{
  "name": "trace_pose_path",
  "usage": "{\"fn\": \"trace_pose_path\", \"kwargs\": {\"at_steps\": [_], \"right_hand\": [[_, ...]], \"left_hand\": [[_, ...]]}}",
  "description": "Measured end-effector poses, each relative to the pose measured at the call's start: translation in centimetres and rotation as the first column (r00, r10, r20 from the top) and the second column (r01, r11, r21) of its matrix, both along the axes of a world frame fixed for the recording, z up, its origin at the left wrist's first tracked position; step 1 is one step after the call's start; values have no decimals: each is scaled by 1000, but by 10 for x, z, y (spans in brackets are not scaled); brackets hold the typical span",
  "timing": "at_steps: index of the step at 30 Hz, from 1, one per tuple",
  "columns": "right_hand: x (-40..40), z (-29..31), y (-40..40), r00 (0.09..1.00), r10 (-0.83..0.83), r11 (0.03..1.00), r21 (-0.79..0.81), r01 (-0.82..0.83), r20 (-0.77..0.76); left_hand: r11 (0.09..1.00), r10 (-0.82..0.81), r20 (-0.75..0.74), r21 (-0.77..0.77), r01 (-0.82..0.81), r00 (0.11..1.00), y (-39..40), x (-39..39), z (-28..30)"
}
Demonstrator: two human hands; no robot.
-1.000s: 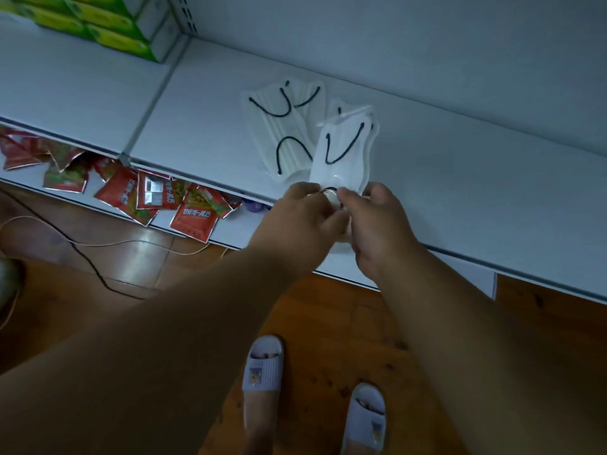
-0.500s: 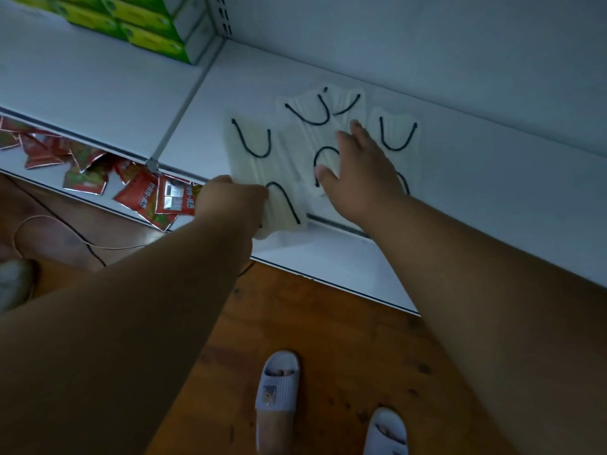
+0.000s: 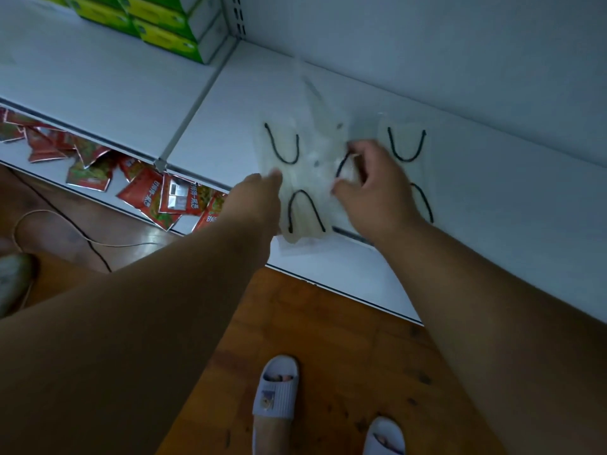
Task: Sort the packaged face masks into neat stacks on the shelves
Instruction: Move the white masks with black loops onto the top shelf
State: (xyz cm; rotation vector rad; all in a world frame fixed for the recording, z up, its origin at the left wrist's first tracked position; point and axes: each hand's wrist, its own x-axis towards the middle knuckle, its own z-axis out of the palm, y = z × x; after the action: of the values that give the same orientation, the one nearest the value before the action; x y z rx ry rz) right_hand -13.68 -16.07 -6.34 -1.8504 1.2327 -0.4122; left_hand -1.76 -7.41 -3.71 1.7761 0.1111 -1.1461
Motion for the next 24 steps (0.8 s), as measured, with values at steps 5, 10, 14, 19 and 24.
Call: {"fn": "trace_pose_path", "kwargs": {"at_steps": [5, 10, 14, 19, 24], "right_hand": [[-3, -7, 34, 988, 153, 987, 48, -154, 17], [-13, -17, 28, 962, 209, 969, -92, -227, -173], [-24, -14, 14, 941, 3, 952, -287, -107, -339], [-52, -23, -9, 732, -170, 961, -277, -26, -660], [-56, -9, -3, 885, -206, 968, -218, 122, -417]], "left_hand": [[989, -48, -221, -146, 16, 974, 0, 2, -9], [989, -129, -187, -96, 112, 974, 2, -8, -15], [988, -137, 85, 80, 130, 987, 1, -11, -28], [985, -156, 86, 87, 148, 984, 5, -17, -21], [964, -264, 117, 68, 258, 957, 10, -29, -12]]}}
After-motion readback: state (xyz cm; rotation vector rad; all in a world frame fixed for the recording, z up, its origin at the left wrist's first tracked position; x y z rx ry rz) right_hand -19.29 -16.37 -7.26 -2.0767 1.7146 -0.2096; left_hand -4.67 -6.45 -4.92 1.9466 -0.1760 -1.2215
